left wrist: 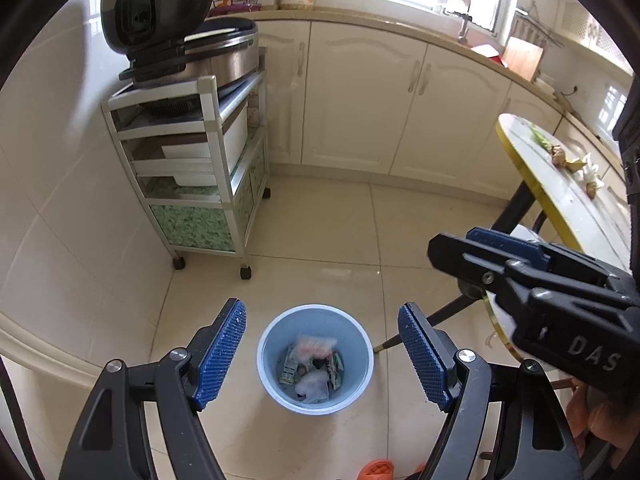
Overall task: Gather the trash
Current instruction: 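Carry the bun and wrapper over the blue bin and open both tools, then move both tools back over the table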
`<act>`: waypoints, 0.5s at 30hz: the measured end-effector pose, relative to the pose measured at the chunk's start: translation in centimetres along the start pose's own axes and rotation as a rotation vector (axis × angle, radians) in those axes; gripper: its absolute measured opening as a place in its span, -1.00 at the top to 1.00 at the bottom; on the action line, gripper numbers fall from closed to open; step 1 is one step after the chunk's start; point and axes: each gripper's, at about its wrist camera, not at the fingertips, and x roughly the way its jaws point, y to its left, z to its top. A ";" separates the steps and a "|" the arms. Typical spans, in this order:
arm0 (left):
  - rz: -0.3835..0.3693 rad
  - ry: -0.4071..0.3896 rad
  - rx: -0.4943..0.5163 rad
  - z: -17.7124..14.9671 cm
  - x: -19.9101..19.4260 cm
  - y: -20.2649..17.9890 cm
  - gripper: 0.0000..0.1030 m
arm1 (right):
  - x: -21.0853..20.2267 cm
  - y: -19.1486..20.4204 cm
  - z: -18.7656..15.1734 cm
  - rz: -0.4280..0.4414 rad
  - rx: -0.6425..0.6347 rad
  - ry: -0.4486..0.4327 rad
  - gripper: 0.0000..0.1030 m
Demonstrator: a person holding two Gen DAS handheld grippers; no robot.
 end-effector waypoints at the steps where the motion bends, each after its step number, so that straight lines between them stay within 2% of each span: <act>1: -0.001 -0.007 0.003 0.0 -0.4 -0.3 -0.45 | -0.8 -0.1 0.0 0.000 0.006 -0.013 0.14; 4: -0.002 -0.028 0.020 0.0 -1.5 -1.3 -0.47 | -3.4 -0.2 0.3 -0.005 0.014 -0.057 0.07; 8: -0.013 -0.072 0.041 0.2 -3.6 -3.5 -0.53 | -7.7 -0.8 0.9 -0.029 0.012 -0.125 -0.15; 13: -0.036 -0.129 0.105 0.9 -6.0 -7.7 -0.61 | -13.9 -4.0 1.2 -0.097 0.026 -0.190 -0.39; 15: -0.051 -0.145 0.144 1.3 -6.4 -10.1 -0.67 | -16.4 -6.3 1.2 -0.137 0.040 -0.207 -0.39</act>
